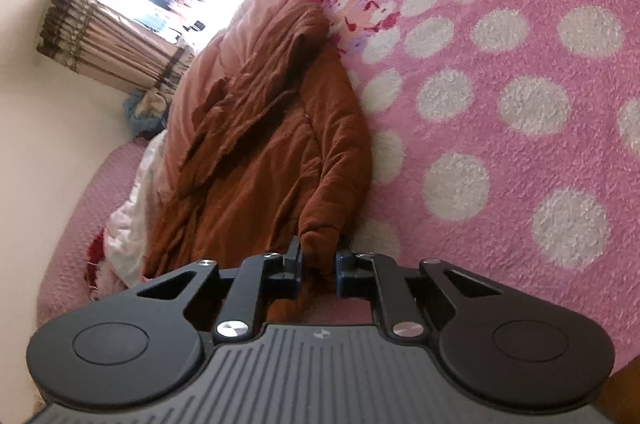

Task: Fold large clothes

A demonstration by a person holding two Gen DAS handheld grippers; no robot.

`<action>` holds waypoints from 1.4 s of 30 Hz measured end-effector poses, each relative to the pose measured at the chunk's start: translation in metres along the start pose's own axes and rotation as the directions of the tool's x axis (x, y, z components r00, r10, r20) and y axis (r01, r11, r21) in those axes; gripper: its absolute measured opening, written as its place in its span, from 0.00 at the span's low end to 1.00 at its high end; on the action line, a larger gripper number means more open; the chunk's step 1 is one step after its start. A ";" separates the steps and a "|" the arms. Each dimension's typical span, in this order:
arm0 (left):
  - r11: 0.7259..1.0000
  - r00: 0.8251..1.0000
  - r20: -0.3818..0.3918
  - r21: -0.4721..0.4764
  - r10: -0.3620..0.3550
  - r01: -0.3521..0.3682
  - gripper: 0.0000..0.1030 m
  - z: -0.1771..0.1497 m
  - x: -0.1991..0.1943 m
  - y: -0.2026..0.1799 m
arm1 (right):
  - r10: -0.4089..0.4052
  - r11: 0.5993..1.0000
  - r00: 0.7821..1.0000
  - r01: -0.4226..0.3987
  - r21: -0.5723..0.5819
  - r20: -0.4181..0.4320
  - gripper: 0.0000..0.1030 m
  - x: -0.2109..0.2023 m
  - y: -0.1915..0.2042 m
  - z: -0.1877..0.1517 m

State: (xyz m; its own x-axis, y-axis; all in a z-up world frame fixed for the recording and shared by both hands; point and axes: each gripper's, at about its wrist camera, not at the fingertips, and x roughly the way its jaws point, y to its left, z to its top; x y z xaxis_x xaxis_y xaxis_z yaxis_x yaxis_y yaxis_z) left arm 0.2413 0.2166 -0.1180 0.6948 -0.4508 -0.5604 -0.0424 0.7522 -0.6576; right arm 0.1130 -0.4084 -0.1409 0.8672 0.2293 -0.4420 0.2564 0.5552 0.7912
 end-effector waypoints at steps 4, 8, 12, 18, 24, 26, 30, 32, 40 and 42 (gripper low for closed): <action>0.999 0.999 0.017 0.002 -0.038 0.038 0.14 0.007 -0.006 -0.006 | 0.057 0.998 0.998 -0.058 0.022 0.014 0.15 -0.005 0.002 0.006; 0.997 0.997 0.052 0.044 -0.064 0.062 0.13 0.027 -0.009 -0.028 | 0.119 0.992 0.992 -0.121 0.042 0.038 0.14 -0.008 0.011 0.018; 0.993 0.994 0.069 0.091 -0.084 0.077 0.12 0.062 -0.002 -0.056 | 0.169 0.984 0.984 -0.171 0.051 0.054 0.14 -0.003 0.027 0.045; 0.982 0.989 0.105 0.170 -0.104 0.085 0.12 0.140 0.028 -0.106 | 0.187 0.982 0.978 -0.186 -0.024 0.095 0.13 0.022 0.078 0.117; 0.975 0.989 0.141 0.220 -0.033 0.001 0.13 0.222 0.098 -0.136 | 0.156 0.987 0.978 -0.150 -0.051 0.140 0.13 0.085 0.121 0.202; 0.972 0.991 0.132 0.234 0.007 -0.038 0.13 0.242 0.129 -0.134 | 0.123 0.992 0.981 -0.118 -0.040 0.148 0.13 0.116 0.125 0.226; 0.969 0.992 0.077 0.221 0.097 -0.112 0.17 0.267 0.205 -0.116 | 0.030 1.000 0.990 -0.031 0.003 0.135 0.13 0.183 0.109 0.252; 0.969 0.991 0.024 0.208 0.133 -0.135 0.23 0.269 0.241 -0.103 | -0.023 0.999 0.994 0.019 0.043 0.110 0.13 0.213 0.089 0.259; 0.981 0.998 0.011 0.185 0.065 -0.066 0.43 0.278 0.238 -0.090 | 0.021 0.987 0.996 -0.036 0.158 0.092 0.34 0.250 0.045 0.250; 0.971 0.992 0.096 0.214 0.086 -0.105 0.56 0.282 0.209 -0.102 | 0.011 0.990 0.993 -0.027 0.137 0.114 0.49 0.234 0.053 0.251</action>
State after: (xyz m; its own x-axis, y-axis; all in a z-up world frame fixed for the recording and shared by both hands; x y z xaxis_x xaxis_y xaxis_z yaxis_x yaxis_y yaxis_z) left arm 0.5934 0.1815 -0.0262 0.7544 -0.3359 -0.5640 0.0395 0.8808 -0.4718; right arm 0.4369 -0.5254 -0.0963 0.9132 0.1426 -0.3818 0.2891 0.4336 0.8534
